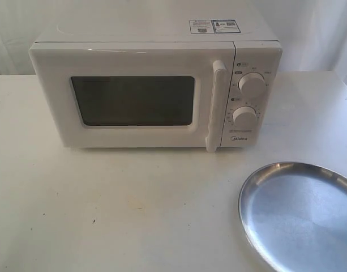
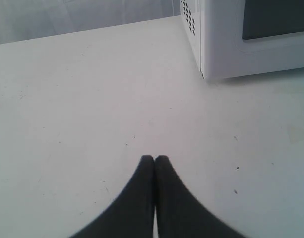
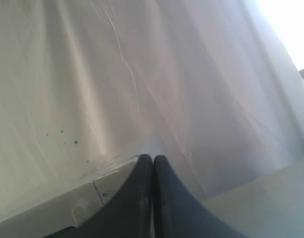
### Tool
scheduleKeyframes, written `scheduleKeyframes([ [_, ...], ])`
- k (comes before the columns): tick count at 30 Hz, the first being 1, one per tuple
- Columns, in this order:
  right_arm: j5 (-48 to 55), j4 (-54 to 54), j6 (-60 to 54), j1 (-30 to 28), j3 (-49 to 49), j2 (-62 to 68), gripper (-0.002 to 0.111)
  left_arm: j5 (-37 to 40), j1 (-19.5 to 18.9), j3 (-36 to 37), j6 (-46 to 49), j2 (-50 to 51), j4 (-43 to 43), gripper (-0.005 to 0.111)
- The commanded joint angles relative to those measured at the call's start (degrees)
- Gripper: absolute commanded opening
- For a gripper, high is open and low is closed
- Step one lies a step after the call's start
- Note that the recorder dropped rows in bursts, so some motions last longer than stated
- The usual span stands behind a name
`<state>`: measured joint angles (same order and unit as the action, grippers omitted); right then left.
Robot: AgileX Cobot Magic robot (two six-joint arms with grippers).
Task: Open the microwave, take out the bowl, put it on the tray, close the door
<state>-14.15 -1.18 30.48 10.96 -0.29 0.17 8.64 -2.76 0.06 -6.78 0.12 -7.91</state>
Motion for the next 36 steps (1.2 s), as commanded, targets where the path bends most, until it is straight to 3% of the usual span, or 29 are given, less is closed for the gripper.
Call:
scheduleKeyframes([
  [1, -7.0, -15.6, 13.5, 0.6, 0.3, -0.2, 0.0, -0.1, 0.0, -0.1, -0.4, -0.1, 0.2, 0.0],
  [4, -21.1, -35.9, 31.2, 1.1, 0.3, -0.2, 0.0, -0.1, 0.0, -0.1, -0.4, -0.1, 0.2, 0.0],
  [6, -28.5, -41.0, 32.9, 1.1, -1.6, -0.1, 0.0, -0.1, 0.0, -0.1, -0.4, -0.1, 0.2, 0.0],
  [12, -28.0, -46.2, 32.5, 1.1, -10.6, 7.6, 0.0, -0.1, 0.0, -0.1, -0.4, -0.1, 0.2, 0.0],
  [19, -32.6, -56.0, 25.0, 1.1, -19.1, 31.3, 0.0, -0.1, 0.0, -0.1, -0.4, -0.1, 0.2, 0.0],
  [27, -41.3, -56.4, 11.1, 0.8, -24.5, 63.5, 0.0, -0.1, 0.0, -0.1, -0.4, -0.1, 0.2, 0.0],
  [33, -54.5, -57.1, 3.1, -4.1, -24.6, 79.0, 0.0, -0.1, 0.0, -0.1, -0.4, -0.1, 0.2, 0.0],
  [36, -55.8, -62.6, 2.3, -7.5, -26.2, 84.9, 0.0, -0.1, 0.0, -0.1, -0.4, -0.1, 0.2, 0.0],
])
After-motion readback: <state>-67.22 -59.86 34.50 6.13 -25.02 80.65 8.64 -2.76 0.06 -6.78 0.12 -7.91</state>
